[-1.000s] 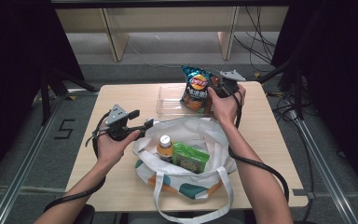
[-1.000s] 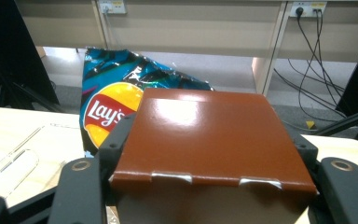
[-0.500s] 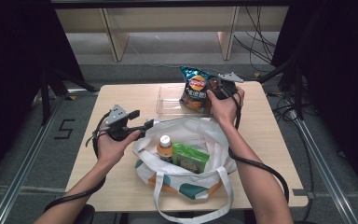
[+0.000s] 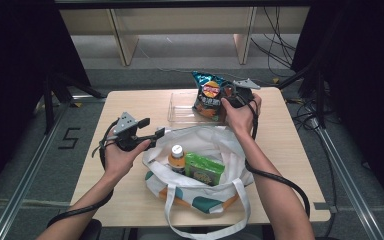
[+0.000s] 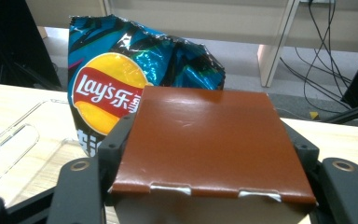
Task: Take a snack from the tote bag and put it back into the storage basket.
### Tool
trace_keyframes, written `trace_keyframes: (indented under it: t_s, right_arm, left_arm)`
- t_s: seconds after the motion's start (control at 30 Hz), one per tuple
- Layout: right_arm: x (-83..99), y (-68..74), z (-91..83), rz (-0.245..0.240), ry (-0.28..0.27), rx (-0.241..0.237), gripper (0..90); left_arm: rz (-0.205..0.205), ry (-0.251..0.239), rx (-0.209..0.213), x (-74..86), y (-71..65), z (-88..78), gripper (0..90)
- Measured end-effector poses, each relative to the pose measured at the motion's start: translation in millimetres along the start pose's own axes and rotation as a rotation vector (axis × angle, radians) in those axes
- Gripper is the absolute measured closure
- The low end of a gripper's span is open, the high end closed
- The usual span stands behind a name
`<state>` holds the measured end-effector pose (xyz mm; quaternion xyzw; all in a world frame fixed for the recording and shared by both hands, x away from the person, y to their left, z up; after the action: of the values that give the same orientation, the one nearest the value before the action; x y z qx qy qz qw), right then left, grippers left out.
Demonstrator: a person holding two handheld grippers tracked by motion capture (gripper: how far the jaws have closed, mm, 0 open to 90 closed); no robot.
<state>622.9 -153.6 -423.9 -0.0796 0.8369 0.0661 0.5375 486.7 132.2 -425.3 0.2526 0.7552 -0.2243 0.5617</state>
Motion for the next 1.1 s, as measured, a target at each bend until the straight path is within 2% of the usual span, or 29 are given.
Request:
trace_keyframes:
  t_s: [0.07, 0.1, 0.13, 0.17, 0.23, 0.33, 0.43, 0.47, 0.53, 0.57, 0.6, 0.77, 0.8, 0.9, 0.93, 0.97, 1.03, 1.1]
  right_arm:
    - [0.3, 1.0, -1.0, 0.007, 0.005, -0.012, 33.1]
    - [0.6, 2.8, -2.4, 0.036, 0.010, -0.019, 31.2]
    - [-0.5, 0.7, -2.3, 0.007, -0.001, -0.021, 29.5]
    - [-0.5, 2.3, -3.4, 0.024, 0.001, -0.022, 27.9]
    - [-1.1, 1.5, -5.1, 0.014, 0.003, -0.020, 26.0]
    - [-0.5, 2.4, -9.6, 0.031, 0.026, -0.044, 25.0]
    - [-0.9, 1.5, -14.5, 0.025, 0.032, -0.051, 24.6]
    - [-1.6, -0.4, -15.3, 0.006, 0.023, -0.055, 24.4]
    - [-1.0, 1.6, -19.7, 0.036, 0.031, -0.067, 24.1]
    - [-1.5, -0.9, -20.3, 0.005, 0.022, -0.069, 24.0]
    - [-1.1, 1.1, -23.3, 0.021, 0.028, -0.074, 24.0]
    - [-1.6, -0.6, -34.6, 0.001, 0.027, -0.100, 23.8]
    - [-1.3, -0.8, -36.5, 0.000, 0.026, -0.099, 23.8]
    - [0.4, -1.2, -44.0, 0.012, 0.033, -0.113, 23.8]
    - [0.4, -3.8, -45.4, -0.025, 0.027, -0.120, 24.1]
    - [0.8, -2.1, -47.6, -0.008, 0.025, -0.130, 24.3]
    - [2.4, -1.5, -53.3, -0.015, 0.030, -0.139, 25.6]
    - [3.5, -0.6, -59.0, -0.029, 0.013, -0.162, 27.7]
  left_arm:
    - [0.002, -0.001, 0.000, -0.2, -0.1, 0.2, 28.6]
    - [0.001, -0.008, 0.007, -0.4, -0.3, 0.9, 28.6]
    - [-0.001, -0.009, 0.007, -0.4, -0.4, 1.0, 28.6]
    - [0.001, -0.009, 0.007, -0.5, -0.5, 0.9, 28.6]
    - [0.002, -0.002, 0.001, -0.3, -0.4, 0.1, 28.6]
    - [0.002, -0.001, 0.000, -0.3, -0.2, 0.0, 28.6]
    - [0.003, -0.002, 0.001, -0.3, -0.7, 0.3, 28.6]
    - [0.005, -0.003, 0.001, -0.4, -0.7, 0.2, 28.5]
    - [0.013, -0.003, 0.001, -0.8, -0.1, 0.0, 28.5]
    - [0.005, -0.002, 0.001, -0.7, -0.4, -0.1, 28.6]
    - [0.001, -0.002, 0.000, -0.6, -0.4, -0.3, 28.5]
    - [0.002, 0.001, -0.003, -0.4, -0.4, -0.1, 28.6]
    - [0.013, -0.004, 0.001, -0.9, -0.1, 0.1, 28.6]
    - [0.002, -0.004, -0.001, -0.9, -0.7, -0.1, 28.6]
    - [0.001, -0.004, -0.001, -0.8, -0.6, -0.1, 28.6]
    - [0.000, -0.004, -0.001, -0.8, -0.6, -0.2, 28.5]
    - [0.000, -0.003, -0.002, -0.7, -0.4, -0.2, 28.6]
    - [0.000, -0.004, -0.002, -0.7, -0.5, -0.3, 28.6]
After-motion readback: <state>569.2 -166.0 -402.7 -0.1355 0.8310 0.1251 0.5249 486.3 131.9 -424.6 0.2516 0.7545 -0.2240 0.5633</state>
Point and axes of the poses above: each handheld gripper's, and its own axes: z roughly forward along the jaws, x roughly out of its underside, y roughly to its left, the point moved 7 cm from there along z, roughly forward along the jaws
